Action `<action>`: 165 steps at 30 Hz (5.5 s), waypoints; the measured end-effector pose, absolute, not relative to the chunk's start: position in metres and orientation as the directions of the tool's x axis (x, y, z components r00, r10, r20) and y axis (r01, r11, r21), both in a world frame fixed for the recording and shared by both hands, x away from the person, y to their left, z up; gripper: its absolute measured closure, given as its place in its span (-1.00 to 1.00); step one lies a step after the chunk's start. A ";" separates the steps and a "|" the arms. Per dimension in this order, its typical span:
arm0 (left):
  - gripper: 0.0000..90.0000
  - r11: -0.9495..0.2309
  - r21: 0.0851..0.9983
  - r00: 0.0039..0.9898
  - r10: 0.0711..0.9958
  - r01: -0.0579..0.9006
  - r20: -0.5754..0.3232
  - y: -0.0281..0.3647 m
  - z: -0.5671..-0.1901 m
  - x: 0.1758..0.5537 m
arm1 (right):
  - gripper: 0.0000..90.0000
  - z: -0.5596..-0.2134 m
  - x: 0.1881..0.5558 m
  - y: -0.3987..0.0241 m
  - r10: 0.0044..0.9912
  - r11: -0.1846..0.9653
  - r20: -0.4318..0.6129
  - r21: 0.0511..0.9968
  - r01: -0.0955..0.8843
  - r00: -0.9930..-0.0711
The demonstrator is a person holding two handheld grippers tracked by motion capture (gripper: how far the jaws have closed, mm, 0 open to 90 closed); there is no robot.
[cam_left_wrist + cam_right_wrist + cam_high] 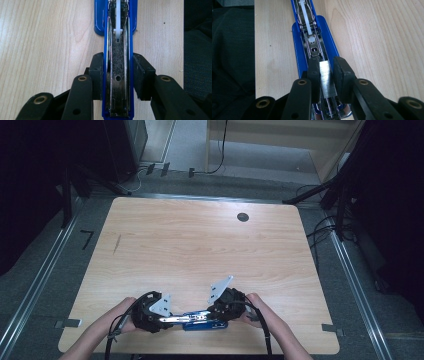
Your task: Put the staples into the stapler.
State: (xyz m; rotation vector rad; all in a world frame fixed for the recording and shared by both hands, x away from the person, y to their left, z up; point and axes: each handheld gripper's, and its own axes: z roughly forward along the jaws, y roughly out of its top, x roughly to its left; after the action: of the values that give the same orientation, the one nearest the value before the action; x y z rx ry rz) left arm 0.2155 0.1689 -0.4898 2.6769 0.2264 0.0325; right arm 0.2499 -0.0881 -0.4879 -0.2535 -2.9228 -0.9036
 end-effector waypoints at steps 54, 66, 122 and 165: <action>0.47 -0.888 0.432 0.986 0.168 0.155 -0.008 0.166 -0.490 0.215 | 0.67 -0.497 0.268 -0.092 0.248 0.764 0.347 0.504 0.403 -0.904; 0.45 -0.890 0.429 0.986 0.168 0.153 -0.004 0.166 -0.490 0.216 | 0.75 -0.493 0.266 -0.094 0.227 0.760 0.322 0.531 0.374 -0.919; 0.46 -0.894 0.422 0.986 0.166 0.154 -0.008 0.163 -0.490 0.216 | 0.76 -0.472 0.239 -0.078 -0.041 0.920 -0.015 0.390 -0.044 -0.999; 0.46 -0.893 0.426 0.987 0.163 0.148 -0.003 0.163 -0.491 0.216 | 0.75 -0.469 0.240 -0.062 -0.075 0.946 -0.014 0.315 -0.076 -0.997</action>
State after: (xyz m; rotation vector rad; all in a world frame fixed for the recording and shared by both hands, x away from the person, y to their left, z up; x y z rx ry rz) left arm 0.2156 0.1627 -0.4908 2.6936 0.2216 0.0456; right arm 0.2401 -0.0623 -0.4695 0.1199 -3.1010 -0.5028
